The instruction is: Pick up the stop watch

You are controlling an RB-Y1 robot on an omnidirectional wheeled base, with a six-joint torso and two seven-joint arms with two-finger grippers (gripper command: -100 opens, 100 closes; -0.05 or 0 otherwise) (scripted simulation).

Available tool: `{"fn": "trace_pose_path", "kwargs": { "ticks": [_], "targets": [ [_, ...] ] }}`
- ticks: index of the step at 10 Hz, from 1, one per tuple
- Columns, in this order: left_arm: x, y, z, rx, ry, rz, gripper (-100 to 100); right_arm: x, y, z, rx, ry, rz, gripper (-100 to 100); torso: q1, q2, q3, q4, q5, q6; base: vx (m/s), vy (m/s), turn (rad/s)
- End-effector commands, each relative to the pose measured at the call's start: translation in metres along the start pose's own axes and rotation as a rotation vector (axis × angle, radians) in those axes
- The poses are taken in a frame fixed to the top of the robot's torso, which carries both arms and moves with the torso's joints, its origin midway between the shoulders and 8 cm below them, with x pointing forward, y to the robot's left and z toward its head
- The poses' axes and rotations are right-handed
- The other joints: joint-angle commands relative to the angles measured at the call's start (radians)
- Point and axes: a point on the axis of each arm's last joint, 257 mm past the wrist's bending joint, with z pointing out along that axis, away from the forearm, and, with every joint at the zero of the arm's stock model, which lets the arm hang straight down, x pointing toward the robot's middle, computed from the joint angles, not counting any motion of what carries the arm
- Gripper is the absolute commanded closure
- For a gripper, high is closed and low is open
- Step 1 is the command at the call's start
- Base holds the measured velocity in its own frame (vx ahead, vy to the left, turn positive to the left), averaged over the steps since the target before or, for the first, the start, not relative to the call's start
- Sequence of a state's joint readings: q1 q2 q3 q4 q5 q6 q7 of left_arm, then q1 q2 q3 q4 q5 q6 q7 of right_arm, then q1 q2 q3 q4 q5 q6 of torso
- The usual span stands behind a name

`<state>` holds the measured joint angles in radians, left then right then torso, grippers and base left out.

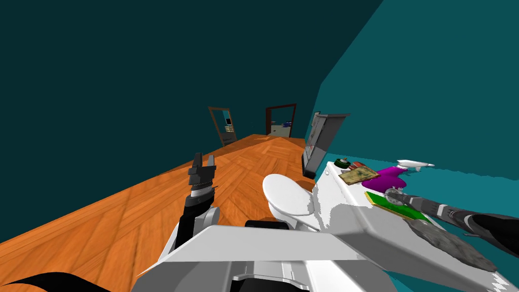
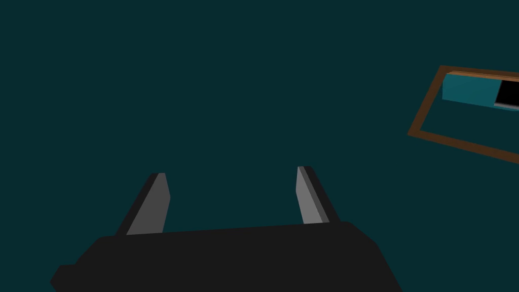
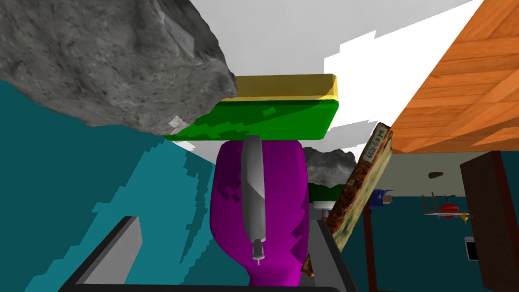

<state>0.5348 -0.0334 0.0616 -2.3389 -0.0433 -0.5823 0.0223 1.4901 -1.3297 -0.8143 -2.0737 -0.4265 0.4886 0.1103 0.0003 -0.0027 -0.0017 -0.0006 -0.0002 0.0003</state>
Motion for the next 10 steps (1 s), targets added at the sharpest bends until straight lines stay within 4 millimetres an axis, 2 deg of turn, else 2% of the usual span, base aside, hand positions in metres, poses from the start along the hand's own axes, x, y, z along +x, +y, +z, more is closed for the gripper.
{"fn": "trace_pose_path", "kwargs": {
  "ticks": [1,3,4,5,8,9,10],
  "targets": [
    [0.000,0.000,0.000,0.000,0.000,0.000,0,-0.004,-0.004,0.004,0.024,0.005,-0.030,-100,0.000,0.000,0.000,0.000,0.000,0.000,0.000,0.000,0.000],
    [0.000,0.000,0.000,0.000,0.000,0.000,0,-0.005,-0.003,0.004,0.028,0.006,-0.038,-100,0.000,0.003,0.002,0.001,0.000,0.000,-0.003,-0.004,0.011],
    [0.000,0.000,0.000,0.000,0.000,0.000,0,-0.005,-0.004,0.005,0.031,0.006,-0.040,0,0.000,0.003,0.002,0.001,0.000,0.000,0.000,0.000,0.000],
    [0.000,0.000,0.000,0.000,0.000,0.000,0,-0.001,-0.014,0.008,0.040,0.006,-0.033,-100,0.000,0.003,0.002,0.001,0.000,0.000,-0.006,-0.008,0.023],
    [0.000,0.000,0.000,0.000,0.000,0.000,0,0.008,-0.028,0.012,0.052,0.008,-0.024,-100,-0.001,0.004,0.003,0.001,0.000,0.000,-0.009,-0.012,0.035],
    [0.000,0.000,0.000,0.000,0.000,0.000,0,0.005,-0.026,0.011,0.050,0.007,-0.026,-100,-0.001,0.004,0.003,0.001,0.000,0.000,-0.006,-0.007,0.012],
    [0.000,0.000,0.000,0.000,0.000,0.000,0,0.006,-0.026,0.011,0.050,0.008,-0.025,100,0.000,0.004,0.003,0.001,0.000,0.000,0.000,0.001,0.015]
  ]
}}
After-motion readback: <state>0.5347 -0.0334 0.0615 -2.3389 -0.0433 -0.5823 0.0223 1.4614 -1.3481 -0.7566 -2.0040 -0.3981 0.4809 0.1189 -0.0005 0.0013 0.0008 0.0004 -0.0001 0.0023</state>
